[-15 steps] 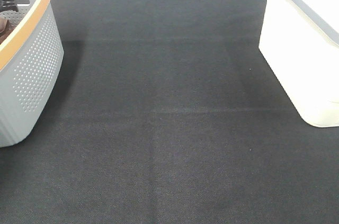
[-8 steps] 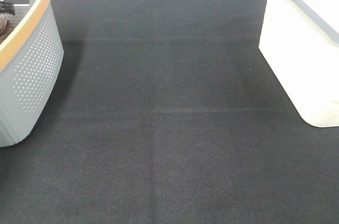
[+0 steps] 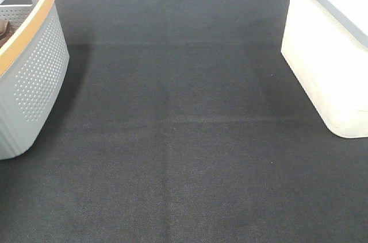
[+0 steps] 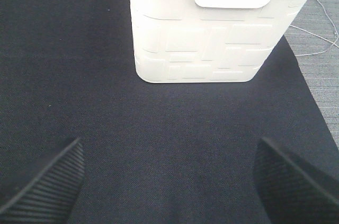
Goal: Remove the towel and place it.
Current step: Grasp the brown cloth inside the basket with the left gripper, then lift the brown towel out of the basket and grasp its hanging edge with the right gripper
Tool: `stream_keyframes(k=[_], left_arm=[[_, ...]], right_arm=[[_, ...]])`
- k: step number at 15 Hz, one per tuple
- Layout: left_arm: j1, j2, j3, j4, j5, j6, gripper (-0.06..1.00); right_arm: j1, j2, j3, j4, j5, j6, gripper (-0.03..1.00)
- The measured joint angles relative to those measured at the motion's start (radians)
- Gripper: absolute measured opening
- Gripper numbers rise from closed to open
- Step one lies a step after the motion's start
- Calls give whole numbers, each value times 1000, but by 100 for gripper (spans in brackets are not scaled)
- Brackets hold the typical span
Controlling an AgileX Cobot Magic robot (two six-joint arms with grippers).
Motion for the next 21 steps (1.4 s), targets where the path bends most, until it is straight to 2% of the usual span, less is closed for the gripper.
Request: stream_keyframes(k=[3,5,8,10,12,13,14,15,17,21], left_arm=[[0,-109,0,-111,-1,51,0],[0,-187,0,-211,-42,76,0],[0,-285,0,-430,-141,173,0],[0,-313,0,-627,-212,275,0],[0,-316,0,-841,-240,395,0],[0,-316,0,-841,-240,395,0],[-4,-316,0,-945,-240,453,0],[-14,-316,0,-1006,-243,492,0],[-69,-316,0,-1056,-261,547,0],[-244,-316,0,-1059,-267,624,0]], right_arm=[[0,0,0,0,0,0,82],[0,0,0,0,0,0,82],[0,0,0,0,0,0,82],[0,0,0,0,0,0,82],[0,0,0,0,0,0,82],[0,0,0,0,0,0,82],[0,0,0,0,0,0,82],[0,0,0,3,0,0,82],[0,0,0,9,0,0,82],[0,0,0,9,0,0,82]])
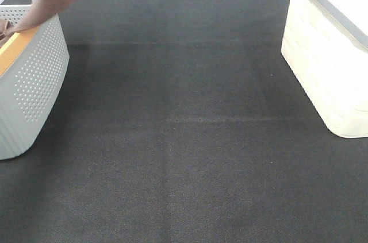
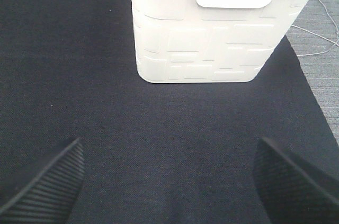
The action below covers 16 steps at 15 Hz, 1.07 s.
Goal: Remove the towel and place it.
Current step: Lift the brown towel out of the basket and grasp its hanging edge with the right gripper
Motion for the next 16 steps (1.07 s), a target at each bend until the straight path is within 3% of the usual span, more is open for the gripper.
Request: stream_keyframes(k=[1,4,10,16], left_arm=[[-67,0,0,25,0,11,0],[-171,0,0,141,-43,14,0],[-321,2,0,371,-94,-52,0],[-336,2,0,514,-95,-176,0]], right_arm=[[0,0,0,0,0,0,82],[0,0,0,0,0,0,82],[0,0,0,0,0,0,82],[0,0,0,0,0,0,82]])
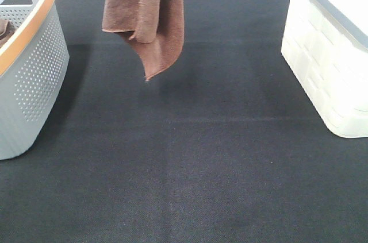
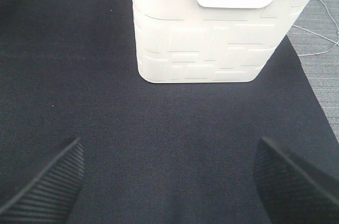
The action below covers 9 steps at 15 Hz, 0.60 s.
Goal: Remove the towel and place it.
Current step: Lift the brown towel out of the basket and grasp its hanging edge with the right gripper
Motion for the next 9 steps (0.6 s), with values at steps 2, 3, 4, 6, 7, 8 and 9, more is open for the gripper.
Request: stream_keyframes(k=[2,3,4,6,7,8,9], left_arm=[[0,0,0,20,17,-24,0],[0,0,0,20,17,-24,0],[0,1,0,22,27,-29,0],[0,13,0,23,53,-48,0],[0,23,0,23,65,-64,0],[0,34,0,23,75,-71,0],[-2,47,0,23,77,-74,0]], right_arm=[[0,0,0,0,0,0,82],[0,0,0,0,0,0,82],[0,0,0,0,0,1,82],[0,17,-3,15,-3,2,79],[0,56,-14,55,-33,2,78],[0,93,-15,125,-112,-1,78],[0,139,-15,212,-194,-32,78]])
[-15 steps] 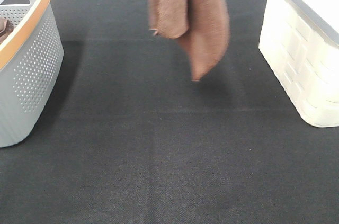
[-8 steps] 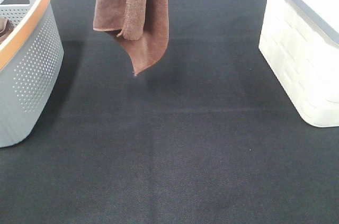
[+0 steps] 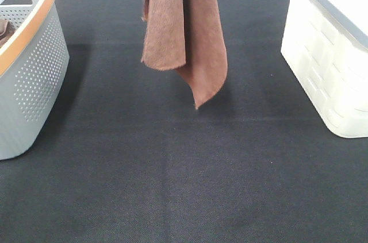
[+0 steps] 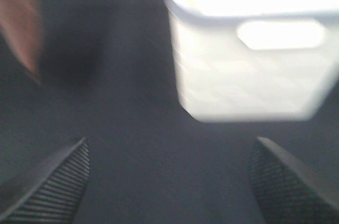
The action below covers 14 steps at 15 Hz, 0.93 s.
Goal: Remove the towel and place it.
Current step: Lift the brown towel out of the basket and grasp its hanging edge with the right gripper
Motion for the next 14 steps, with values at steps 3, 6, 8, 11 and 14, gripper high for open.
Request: stream_keyframes(k=[3,6,8,11,14], left_arm=[[-33,15,0,0,0,-3,0],[-70,15,0,1,-10,-18,0],[-81,15,0,8,-25,-22,0],[-84,15,0,28,-31,-49,0],[-84,15,0,36,-31,-58,0]], right_arm=[[46,194,-8,406,-181,-340,76],[122,420,-8,666,-251,-687,70],[155,547,-8,778,-266,-850,67],[265,736,-27,855,-368,-1049,62],[488,914,-128,793,-569,-1063,61]])
